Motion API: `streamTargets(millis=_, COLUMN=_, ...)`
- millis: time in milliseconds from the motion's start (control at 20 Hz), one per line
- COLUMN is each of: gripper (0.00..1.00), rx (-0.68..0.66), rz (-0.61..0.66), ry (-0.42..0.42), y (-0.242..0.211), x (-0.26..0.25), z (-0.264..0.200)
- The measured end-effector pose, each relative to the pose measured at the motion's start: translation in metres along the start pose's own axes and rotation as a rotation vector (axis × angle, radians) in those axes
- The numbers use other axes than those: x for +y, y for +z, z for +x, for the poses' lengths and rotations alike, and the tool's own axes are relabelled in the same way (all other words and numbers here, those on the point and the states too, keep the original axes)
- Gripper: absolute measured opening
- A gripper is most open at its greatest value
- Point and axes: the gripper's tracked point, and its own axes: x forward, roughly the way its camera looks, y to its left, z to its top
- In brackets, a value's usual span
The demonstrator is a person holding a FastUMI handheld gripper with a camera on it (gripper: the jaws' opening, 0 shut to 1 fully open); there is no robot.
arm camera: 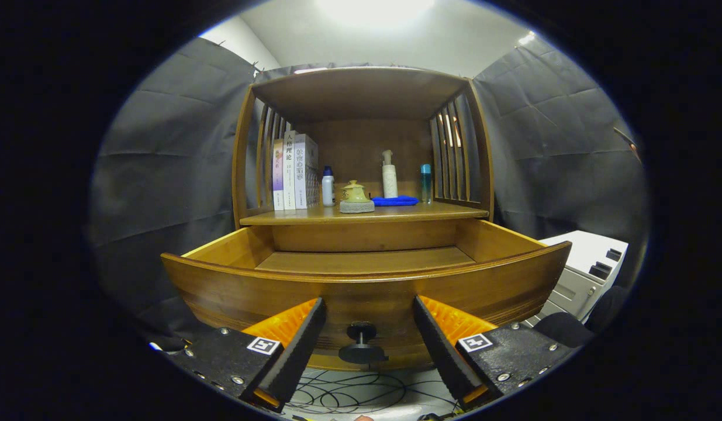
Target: Pull open the drawer, take out the items inside it, and place them on the countertop above the cabinet.
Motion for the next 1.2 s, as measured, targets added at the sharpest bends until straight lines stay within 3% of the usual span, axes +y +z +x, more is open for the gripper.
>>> streamTargets(millis=450, gripper=0.95, rx=0.009, rz=0.038, ry=0.008, y=0.013, x=0.001, z=0.06)
streamTargets(millis=1200, gripper=0.95, rx=0.013, rz=-0.007, ry=-0.002, y=0.028, x=0.002, z=0.184)
